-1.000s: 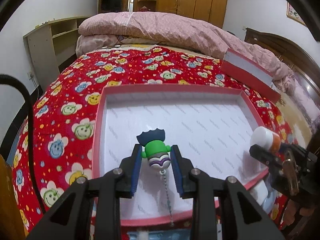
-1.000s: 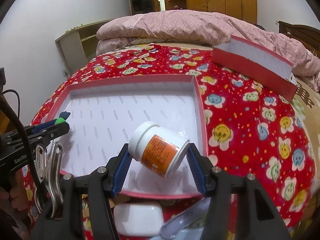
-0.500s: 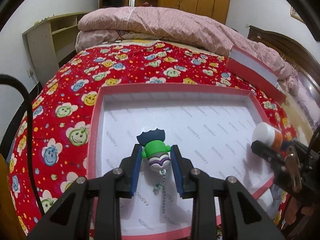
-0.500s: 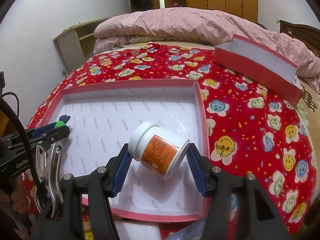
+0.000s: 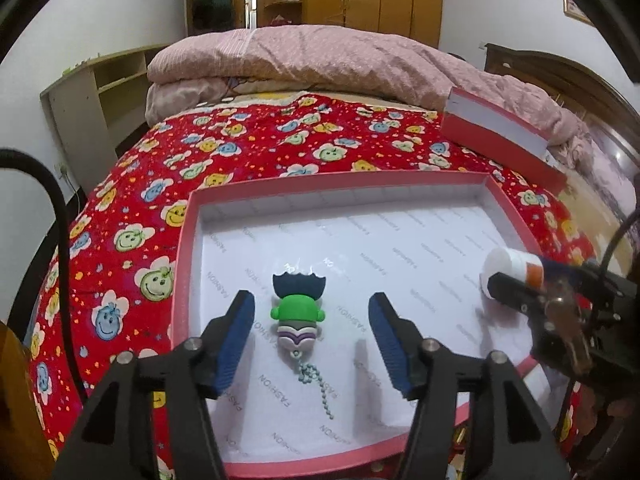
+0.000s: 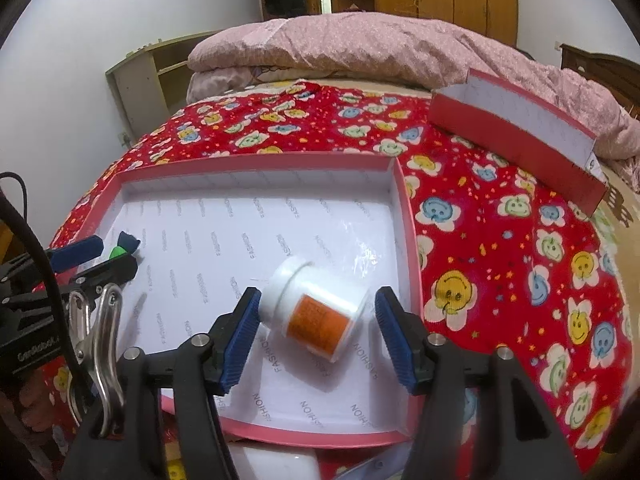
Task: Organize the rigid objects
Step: 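Carry the figure into the red tray and open the left tool while the right tool releases the jar there, then grasp the round wooden disc with the left tool while the right tool grasps the white charger plug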
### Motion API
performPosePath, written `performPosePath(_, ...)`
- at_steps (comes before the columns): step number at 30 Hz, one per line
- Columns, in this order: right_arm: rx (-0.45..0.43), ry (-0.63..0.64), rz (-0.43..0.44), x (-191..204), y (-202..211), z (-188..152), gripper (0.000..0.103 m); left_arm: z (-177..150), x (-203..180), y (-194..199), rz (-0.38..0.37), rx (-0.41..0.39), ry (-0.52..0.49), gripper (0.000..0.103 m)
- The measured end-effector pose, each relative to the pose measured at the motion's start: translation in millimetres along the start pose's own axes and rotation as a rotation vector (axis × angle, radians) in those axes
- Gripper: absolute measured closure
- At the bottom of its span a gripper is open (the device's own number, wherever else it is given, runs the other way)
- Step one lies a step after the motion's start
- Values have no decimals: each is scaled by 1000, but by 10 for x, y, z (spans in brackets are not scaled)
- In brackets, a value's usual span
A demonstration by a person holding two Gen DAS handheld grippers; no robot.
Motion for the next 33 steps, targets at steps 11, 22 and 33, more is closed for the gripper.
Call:
performPosePath(11, -29, 26, 9, 67, 182, 8, 37, -60, 39, 173, -4, -4, 21, 39)
performPosePath(22, -47, 16, 42, 166, 407, -91, 37, -228, 171, 443, 0, -10, 44, 39)
performPosePath(33, -29, -4, 82, 260, 611, -367, 26, -507, 267, 639, -3, 10, 61, 39)
Point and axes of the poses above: each gripper's, at about its wrist camera, not at the fingertips, and y roughly against the way its jaws point, x to its left, z to its top, the point moved 10 cm from there along -y, roughly the way its jaws point, and after that the axes turned 10 degrees about z, right-handed, at the moved point
